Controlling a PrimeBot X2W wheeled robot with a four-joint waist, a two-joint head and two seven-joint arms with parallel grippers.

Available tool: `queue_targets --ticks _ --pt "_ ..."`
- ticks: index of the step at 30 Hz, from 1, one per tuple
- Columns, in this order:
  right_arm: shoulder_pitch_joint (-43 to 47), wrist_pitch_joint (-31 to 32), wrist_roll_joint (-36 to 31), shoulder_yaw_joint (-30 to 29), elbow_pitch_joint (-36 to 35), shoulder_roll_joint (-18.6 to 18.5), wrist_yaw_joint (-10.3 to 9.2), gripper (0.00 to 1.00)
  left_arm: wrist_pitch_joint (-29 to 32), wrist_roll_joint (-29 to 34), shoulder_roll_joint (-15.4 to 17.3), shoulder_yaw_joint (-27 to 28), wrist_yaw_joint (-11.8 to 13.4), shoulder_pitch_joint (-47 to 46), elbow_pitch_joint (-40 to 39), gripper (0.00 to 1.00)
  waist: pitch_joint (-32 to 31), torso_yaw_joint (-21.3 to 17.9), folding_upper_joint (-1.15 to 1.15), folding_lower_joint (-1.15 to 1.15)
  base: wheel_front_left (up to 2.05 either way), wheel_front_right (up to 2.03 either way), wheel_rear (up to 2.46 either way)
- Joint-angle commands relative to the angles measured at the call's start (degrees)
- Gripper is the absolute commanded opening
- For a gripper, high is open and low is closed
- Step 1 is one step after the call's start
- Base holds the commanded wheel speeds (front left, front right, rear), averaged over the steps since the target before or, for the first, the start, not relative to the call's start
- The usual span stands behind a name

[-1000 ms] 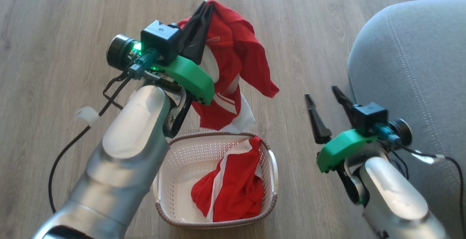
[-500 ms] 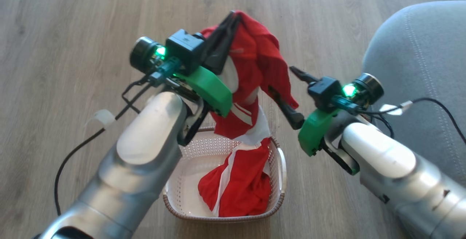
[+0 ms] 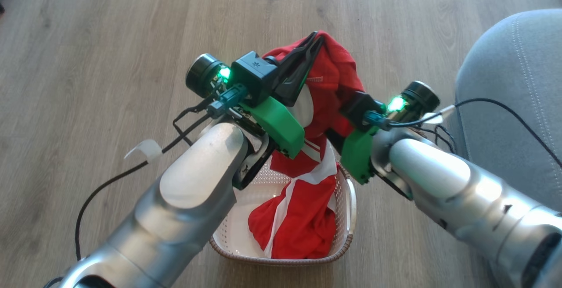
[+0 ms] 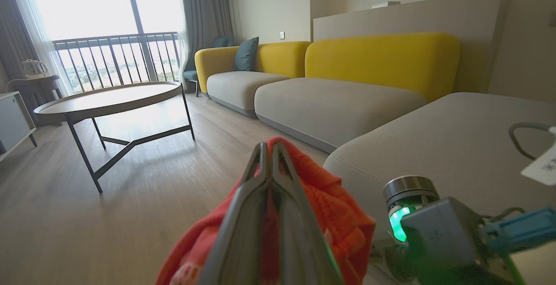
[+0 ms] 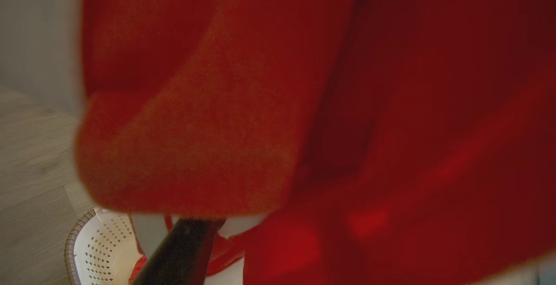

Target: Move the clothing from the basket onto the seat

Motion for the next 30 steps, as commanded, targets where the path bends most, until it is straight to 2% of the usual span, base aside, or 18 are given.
queue_targets --ticks 1,4,5,6,12,13,14,15,16,23,30 --pt "-1.9 -0.3 0.4 -0.6 0.1 1.2 0.40 1.00 -0.3 -0.4 0.5 1.5 0.5 -3.5 -2.3 0.00 0.0 0.2 0.00 0.00 0.00 0.00 0.00" --pt "-1.9 -0.4 1.1 -0.4 2.3 3.2 0.40 0.99 -0.3 -1.0 0.5 0.7 0.8 -3.6 -2.2 0.00 0.0 0.6 0.00 0.00 0.00 0.00 0.00" --pt "-2.0 -0.4 1.3 -0.5 2.6 3.7 0.40 0.47 -0.3 -1.1 0.5 0.5 1.0 -3.7 -2.1 0.00 0.1 0.7 0.00 0.00 0.00 0.00 0.00" --pt "-2.0 -0.4 1.4 -0.7 2.8 3.9 0.40 0.00 -0.3 -1.2 0.5 0.4 1.1 -3.7 -1.9 0.00 0.3 0.8 0.00 0.00 0.00 0.00 0.00" --pt "-0.9 -0.4 2.0 -3.3 1.0 3.2 0.40 0.00 -0.4 -1.4 0.6 0.2 1.0 -4.0 -0.4 0.00 1.1 0.3 0.00 0.00 0.00 0.00 0.00" --pt "-0.5 -0.4 1.9 -3.9 0.6 3.0 0.40 0.00 -0.4 -1.7 0.6 0.3 0.7 -3.8 -0.1 0.04 1.2 0.1 0.00 0.00 0.00 0.00 0.00" --pt "-0.2 -0.4 1.7 -4.5 0.2 2.6 0.40 0.00 -0.4 -1.8 0.7 0.3 0.5 -3.7 0.3 0.45 1.3 -0.2 0.00 0.00 0.00 0.00 0.00" --pt "0.1 -0.4 1.6 -5.1 -0.3 2.3 0.40 0.00 -0.4 -2.1 0.8 0.3 0.0 -3.5 0.6 0.97 1.4 -0.5 0.00 0.00 0.00 0.00 0.00" --pt "0.5 -0.4 1.5 -5.9 -0.7 2.0 0.40 0.00 -0.5 -2.7 0.8 0.4 -0.4 -3.2 1.0 1.00 1.5 -0.7 0.00 0.00 0.00 0.00 0.00" --pt "3.8 -0.4 0.2 -12.5 -4.3 -0.6 0.40 0.00 -0.5 -4.2 2.1 -0.8 -3.5 -2.9 3.6 1.00 2.6 -3.2 0.00 0.00 0.00 0.00 0.00" --pt "8.4 -0.4 -1.6 -22.1 -9.1 -2.4 0.40 0.00 -0.6 -5.9 4.6 -3.4 -4.7 -2.2 4.3 1.00 2.8 -7.7 0.00 0.00 0.00 0.00 0.00"
